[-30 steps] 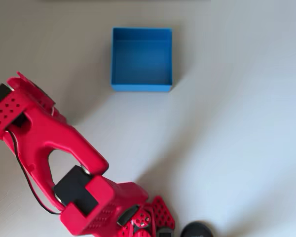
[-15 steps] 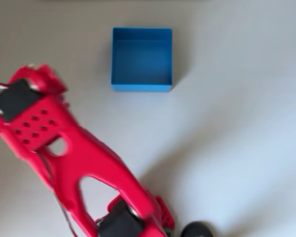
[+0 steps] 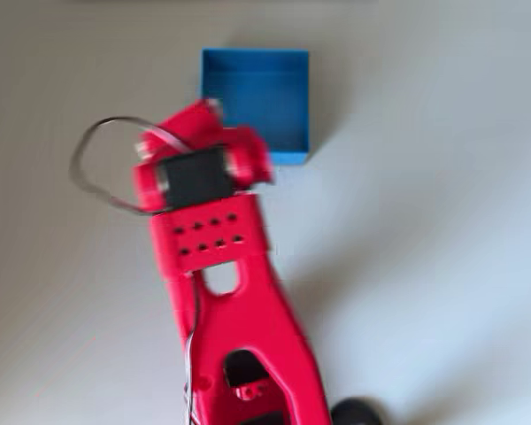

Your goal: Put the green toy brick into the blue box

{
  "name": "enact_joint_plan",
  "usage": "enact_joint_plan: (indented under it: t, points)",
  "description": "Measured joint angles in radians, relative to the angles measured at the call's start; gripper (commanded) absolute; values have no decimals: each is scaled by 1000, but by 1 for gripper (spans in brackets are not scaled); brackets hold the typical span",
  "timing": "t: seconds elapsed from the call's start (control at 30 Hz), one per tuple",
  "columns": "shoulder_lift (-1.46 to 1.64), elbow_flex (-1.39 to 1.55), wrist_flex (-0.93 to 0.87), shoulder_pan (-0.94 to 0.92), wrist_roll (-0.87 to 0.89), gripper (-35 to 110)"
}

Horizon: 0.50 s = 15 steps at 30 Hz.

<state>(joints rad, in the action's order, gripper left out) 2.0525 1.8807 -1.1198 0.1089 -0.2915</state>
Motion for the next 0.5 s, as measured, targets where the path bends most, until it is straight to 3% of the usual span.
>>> enact_joint_plan:
  t: [0.5]
  points:
    - [-80, -81, 98, -160, 52, 0]
